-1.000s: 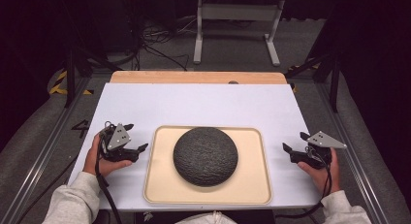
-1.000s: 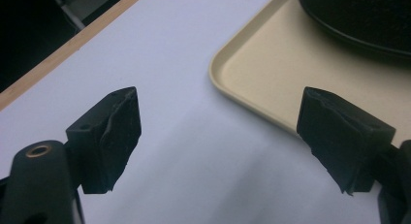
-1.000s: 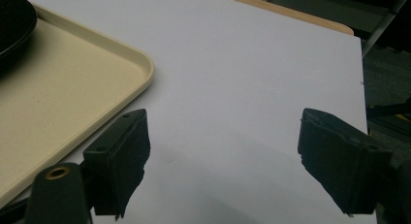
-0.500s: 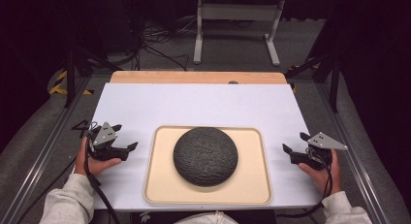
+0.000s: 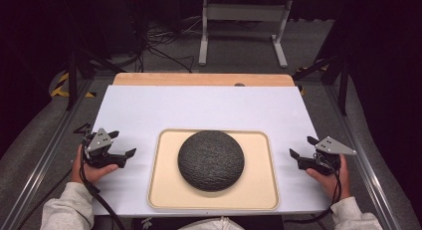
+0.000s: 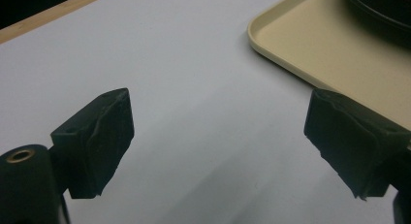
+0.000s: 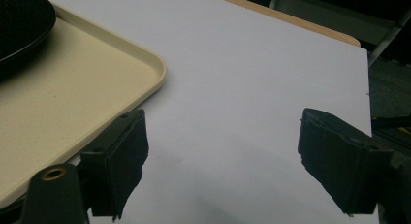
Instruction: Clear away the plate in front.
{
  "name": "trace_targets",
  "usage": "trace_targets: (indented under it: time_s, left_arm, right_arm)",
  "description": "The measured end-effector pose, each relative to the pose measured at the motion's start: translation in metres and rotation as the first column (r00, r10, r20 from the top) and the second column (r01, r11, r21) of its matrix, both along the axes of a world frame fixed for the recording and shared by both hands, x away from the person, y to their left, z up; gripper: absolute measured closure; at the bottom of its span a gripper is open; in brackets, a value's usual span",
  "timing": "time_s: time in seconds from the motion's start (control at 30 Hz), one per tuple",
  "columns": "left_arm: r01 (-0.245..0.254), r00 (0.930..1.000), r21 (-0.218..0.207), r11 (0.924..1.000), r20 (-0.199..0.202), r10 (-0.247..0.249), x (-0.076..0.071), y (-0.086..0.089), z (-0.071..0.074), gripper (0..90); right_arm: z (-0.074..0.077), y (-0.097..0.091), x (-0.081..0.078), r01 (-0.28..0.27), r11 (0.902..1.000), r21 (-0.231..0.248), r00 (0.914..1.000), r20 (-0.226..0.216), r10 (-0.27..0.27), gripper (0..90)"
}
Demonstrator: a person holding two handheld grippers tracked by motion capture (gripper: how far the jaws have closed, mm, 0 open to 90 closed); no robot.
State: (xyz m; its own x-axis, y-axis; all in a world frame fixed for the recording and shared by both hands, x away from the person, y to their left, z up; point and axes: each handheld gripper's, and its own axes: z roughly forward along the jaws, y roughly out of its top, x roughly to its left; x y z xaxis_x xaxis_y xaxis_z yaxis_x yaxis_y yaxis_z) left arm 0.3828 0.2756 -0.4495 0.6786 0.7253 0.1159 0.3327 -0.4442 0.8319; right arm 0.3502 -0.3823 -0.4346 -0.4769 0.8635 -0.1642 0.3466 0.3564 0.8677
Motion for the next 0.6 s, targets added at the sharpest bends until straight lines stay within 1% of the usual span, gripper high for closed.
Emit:
trace_targets:
  time_s: [0.03,0.1,0.17,0.27,0.37,0.6]
  left_arm:
    - [0.000,1.0000,0.000,1.0000,0.000,0.000,0.0000,0.0000,0.0000,11.6]
    - [-0.002,1.0000,0.018,0.9998,0.004,0.002,-0.0006,-0.0010,0.0003,11.6]
    - [0.001,1.0000,0.014,0.9999,0.004,-0.001,-0.0013,-0.0018,-0.0003,11.6]
    - [0.003,1.0000,0.029,0.9996,0.001,-0.003,-0.0014,-0.0034,-0.0009,11.6]
    - [0.006,1.0000,0.029,0.9996,0.005,-0.006,-0.0017,-0.0042,-0.0003,11.6]
    - [0.004,1.0000,0.035,0.9994,-0.005,-0.003,-0.0005,-0.0049,-0.0015,11.4]
  right_arm:
    - [0.0000,0.0000,0.0000,0.000,1.0000,0.000,1.0000,0.000,0.000,19.0]
    - [0.0007,0.0007,-0.0006,-0.002,1.0000,0.000,1.0000,0.004,0.002,19.0]
    - [0.0006,0.0018,-0.0009,-0.005,1.0000,-0.004,1.0000,0.003,0.005,19.0]
    - [0.0011,0.0026,-0.0015,-0.008,0.9999,-0.009,0.9999,0.006,0.009,19.0]
    - [0.0015,0.0029,-0.0017,-0.012,0.9999,-0.007,0.9999,0.007,0.012,18.8]
    - [-0.0005,0.0029,-0.0002,-0.017,0.9998,-0.010,0.9999,-0.001,0.017,18.6]
